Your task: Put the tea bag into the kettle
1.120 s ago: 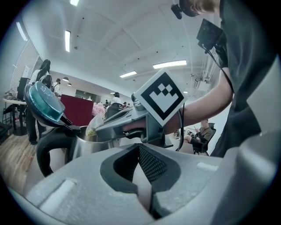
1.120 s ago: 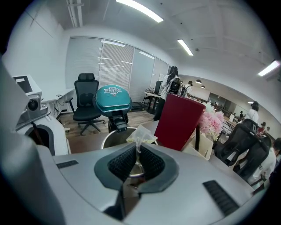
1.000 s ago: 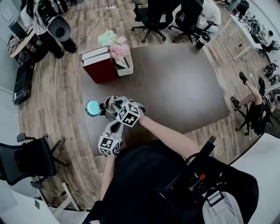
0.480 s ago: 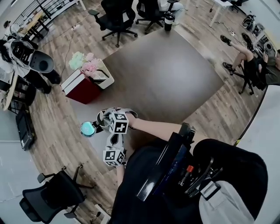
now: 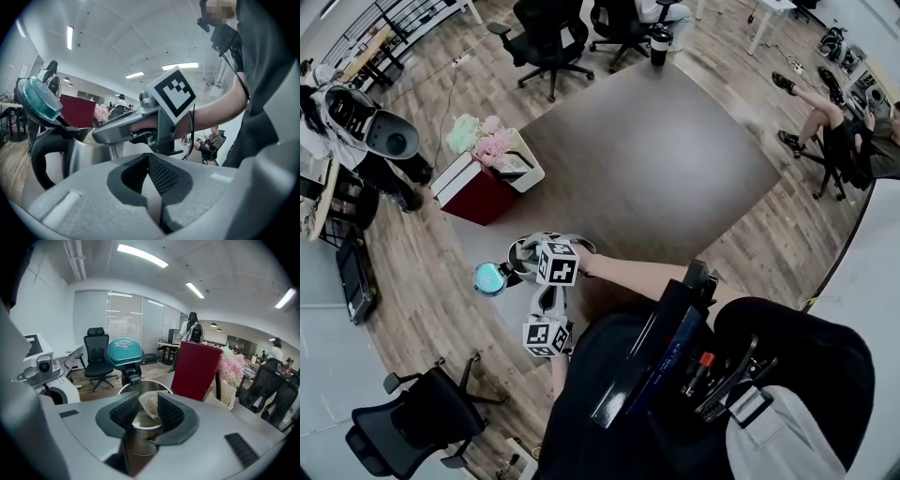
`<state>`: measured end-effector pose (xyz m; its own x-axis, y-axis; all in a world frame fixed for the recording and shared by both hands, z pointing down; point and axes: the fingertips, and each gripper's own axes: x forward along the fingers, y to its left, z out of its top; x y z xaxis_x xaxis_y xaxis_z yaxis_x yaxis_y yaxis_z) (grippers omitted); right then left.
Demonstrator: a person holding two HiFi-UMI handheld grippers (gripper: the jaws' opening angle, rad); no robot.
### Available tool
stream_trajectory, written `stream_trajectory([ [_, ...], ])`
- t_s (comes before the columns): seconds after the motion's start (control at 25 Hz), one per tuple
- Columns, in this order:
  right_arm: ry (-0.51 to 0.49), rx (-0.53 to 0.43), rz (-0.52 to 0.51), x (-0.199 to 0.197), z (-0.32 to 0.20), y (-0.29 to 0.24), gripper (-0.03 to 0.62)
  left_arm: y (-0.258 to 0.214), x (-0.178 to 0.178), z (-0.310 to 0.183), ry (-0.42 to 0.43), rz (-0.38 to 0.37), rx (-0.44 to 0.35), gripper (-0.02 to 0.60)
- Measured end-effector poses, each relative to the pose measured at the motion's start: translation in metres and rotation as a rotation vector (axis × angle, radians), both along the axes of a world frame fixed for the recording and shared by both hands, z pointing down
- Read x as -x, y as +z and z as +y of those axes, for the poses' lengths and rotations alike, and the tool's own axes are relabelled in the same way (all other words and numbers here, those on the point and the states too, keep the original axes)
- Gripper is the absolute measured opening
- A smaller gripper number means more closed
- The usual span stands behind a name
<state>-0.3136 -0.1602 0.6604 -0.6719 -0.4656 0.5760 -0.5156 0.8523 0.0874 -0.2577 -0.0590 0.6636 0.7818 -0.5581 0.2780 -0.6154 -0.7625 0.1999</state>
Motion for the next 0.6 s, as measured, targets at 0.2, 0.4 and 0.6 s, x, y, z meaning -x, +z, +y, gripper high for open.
stream_trajectory([
  [0.2,-0.023,0.011,-0.02,0.002,0.001,-0.001,0.143,0.001,-0.001,-0.003,0.001,-0.004,0.004,0.005],
  [0.4,-0.007,0.025,-0.08,0.001,-0.001,-0.004,0.146,0.002,0.001,-0.003,-0.002,-0.006,0.004,0.005],
  [0.6,0.035,0.017,-0.188,-0.009,0.0,-0.02,0.144,0.0,0.002,-0.003,-0.007,-0.008,0.0,0.005],
])
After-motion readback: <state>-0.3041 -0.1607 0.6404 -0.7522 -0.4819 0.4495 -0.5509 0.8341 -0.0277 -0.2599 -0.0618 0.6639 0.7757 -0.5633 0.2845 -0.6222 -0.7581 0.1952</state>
